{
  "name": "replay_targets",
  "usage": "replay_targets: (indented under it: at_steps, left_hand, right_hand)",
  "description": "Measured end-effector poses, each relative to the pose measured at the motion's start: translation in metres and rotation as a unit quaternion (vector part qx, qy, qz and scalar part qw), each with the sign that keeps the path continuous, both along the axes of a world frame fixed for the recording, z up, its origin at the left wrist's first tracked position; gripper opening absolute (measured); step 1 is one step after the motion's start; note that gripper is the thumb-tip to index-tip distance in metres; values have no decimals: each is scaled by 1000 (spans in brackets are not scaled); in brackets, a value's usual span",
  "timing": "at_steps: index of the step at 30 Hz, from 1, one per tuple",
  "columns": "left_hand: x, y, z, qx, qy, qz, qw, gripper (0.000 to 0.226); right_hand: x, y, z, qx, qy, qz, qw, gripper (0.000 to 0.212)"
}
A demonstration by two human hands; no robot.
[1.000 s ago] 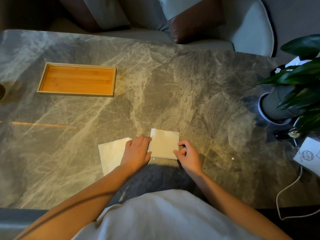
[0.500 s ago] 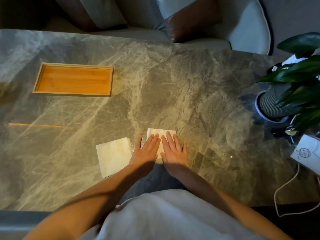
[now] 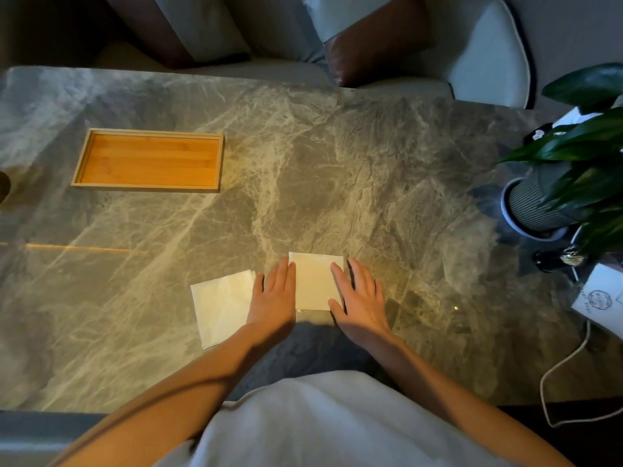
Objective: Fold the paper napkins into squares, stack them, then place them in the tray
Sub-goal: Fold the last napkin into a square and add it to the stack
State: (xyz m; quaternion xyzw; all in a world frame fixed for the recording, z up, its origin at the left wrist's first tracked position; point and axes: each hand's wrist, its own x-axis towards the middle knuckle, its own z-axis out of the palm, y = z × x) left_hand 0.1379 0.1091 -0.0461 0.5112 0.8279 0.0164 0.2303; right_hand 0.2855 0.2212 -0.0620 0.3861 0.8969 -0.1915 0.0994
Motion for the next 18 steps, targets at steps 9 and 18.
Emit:
replay_targets:
  at_steps: [9,18]
  left_hand:
    - [-2,32,21,110,-365,378,844,66]
    - [-7,27,28,73,-435,398,804,20]
  right_hand:
    - [3,-6,0,5,-10,6,1000,70]
    - [5,2,3,-81,90,-47,992,62]
